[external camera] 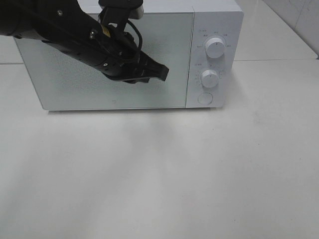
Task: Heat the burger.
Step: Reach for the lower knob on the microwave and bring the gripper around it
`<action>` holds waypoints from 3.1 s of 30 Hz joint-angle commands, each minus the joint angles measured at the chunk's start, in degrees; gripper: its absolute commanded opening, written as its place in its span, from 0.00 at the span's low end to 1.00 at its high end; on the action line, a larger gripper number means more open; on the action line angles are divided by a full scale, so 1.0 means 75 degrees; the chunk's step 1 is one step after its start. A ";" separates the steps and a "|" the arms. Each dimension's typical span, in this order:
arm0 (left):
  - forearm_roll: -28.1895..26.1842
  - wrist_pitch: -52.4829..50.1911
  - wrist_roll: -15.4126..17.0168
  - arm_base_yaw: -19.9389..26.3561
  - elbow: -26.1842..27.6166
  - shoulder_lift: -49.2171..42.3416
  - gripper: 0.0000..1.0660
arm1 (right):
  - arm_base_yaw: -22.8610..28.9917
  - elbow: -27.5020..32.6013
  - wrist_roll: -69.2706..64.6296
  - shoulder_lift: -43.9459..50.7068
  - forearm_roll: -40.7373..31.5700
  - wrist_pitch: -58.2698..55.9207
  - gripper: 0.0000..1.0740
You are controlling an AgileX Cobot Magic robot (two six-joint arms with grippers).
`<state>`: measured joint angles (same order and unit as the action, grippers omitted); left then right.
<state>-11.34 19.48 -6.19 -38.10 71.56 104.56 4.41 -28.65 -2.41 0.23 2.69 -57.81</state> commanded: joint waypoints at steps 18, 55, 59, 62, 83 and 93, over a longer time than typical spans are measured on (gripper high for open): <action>0.0665 0.5829 0.0069 -0.0015 0.0046 -0.0810 0.92 | -0.0053 0.0008 0.0061 0.0206 0.0000 0.0122 0.71; 0.0863 0.6677 0.0458 0.4553 -0.1642 -0.6356 0.92 | -0.0053 0.0008 0.0061 0.0206 0.0000 0.0122 0.71; 0.0863 0.6448 0.0458 0.4553 -0.2338 -0.6883 0.92 | -0.0053 0.0008 0.0061 0.0206 0.0000 0.0122 0.71; 0.0901 0.6310 0.0405 0.4553 -0.3002 -0.7487 0.92 | -0.0053 0.0008 0.0061 0.0206 0.0000 0.0122 0.71; 0.0963 0.5592 0.0420 0.4553 -0.5554 -1.2040 0.92 | -0.0053 0.0008 0.0053 0.0206 0.0000 0.0122 0.71; 0.0099 0.5531 0.0420 0.4553 -0.5554 -1.3484 0.92 | -0.0053 0.0008 0.0053 0.0206 0.0000 0.0122 0.71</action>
<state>-9.40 61.99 -3.27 -4.01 30.08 4.01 4.41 -28.65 -2.41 0.23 2.69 -57.81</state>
